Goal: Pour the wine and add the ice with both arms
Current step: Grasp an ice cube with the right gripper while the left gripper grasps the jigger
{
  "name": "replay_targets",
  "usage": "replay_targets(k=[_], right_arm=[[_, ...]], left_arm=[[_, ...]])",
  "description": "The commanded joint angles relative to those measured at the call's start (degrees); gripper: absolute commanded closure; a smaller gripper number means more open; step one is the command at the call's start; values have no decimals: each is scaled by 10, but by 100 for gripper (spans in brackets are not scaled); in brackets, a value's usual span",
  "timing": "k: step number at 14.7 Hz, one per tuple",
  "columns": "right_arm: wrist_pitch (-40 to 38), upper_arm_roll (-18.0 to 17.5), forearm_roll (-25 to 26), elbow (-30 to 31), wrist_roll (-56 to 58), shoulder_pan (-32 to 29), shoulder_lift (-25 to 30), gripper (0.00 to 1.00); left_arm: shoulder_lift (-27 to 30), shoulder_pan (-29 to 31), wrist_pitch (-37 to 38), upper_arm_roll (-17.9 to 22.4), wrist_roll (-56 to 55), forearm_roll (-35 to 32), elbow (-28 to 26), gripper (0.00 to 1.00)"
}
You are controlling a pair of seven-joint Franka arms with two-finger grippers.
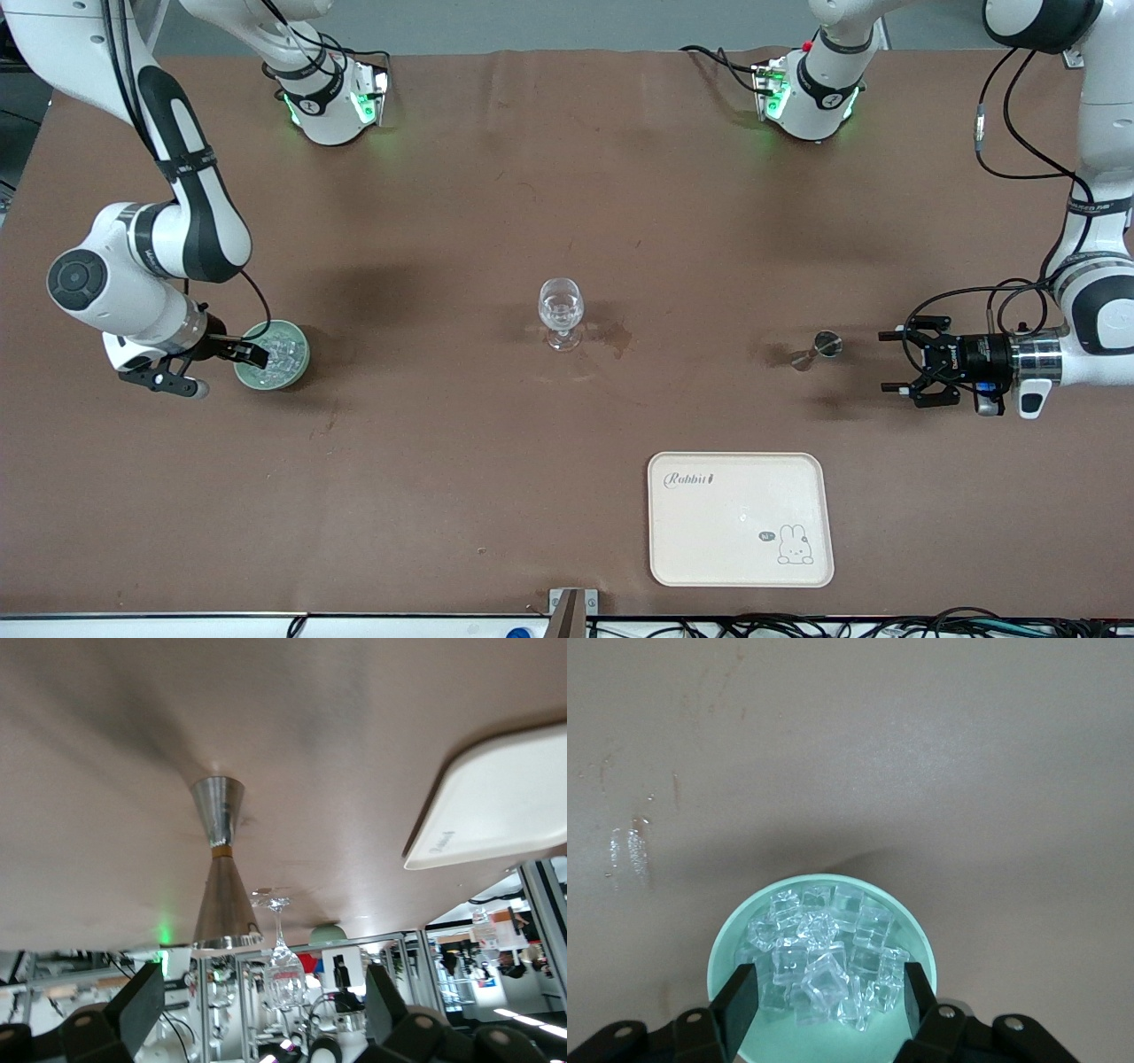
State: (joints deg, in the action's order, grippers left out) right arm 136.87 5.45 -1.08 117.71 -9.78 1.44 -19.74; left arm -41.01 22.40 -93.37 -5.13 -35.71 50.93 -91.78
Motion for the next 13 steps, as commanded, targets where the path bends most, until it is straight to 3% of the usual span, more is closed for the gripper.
replay_targets(k=[1, 5, 11, 13], right_arm=[[11, -2, -5, 9, -26, 0, -6, 33], [15, -2, -5, 8, -52, 8, -20, 44], [16, -3, -10, 16, -54, 5, -28, 47], [12, -3, -10, 17, -72, 7, -28, 50]], left_arm=[[-6, 9, 7, -6, -49, 26, -5, 0], [-32, 8, 13, -6, -50, 26, -6, 0], [-60, 1, 13, -6, -33, 25, -5, 0], [-68, 1, 13, -7, -12, 24, -5, 5]])
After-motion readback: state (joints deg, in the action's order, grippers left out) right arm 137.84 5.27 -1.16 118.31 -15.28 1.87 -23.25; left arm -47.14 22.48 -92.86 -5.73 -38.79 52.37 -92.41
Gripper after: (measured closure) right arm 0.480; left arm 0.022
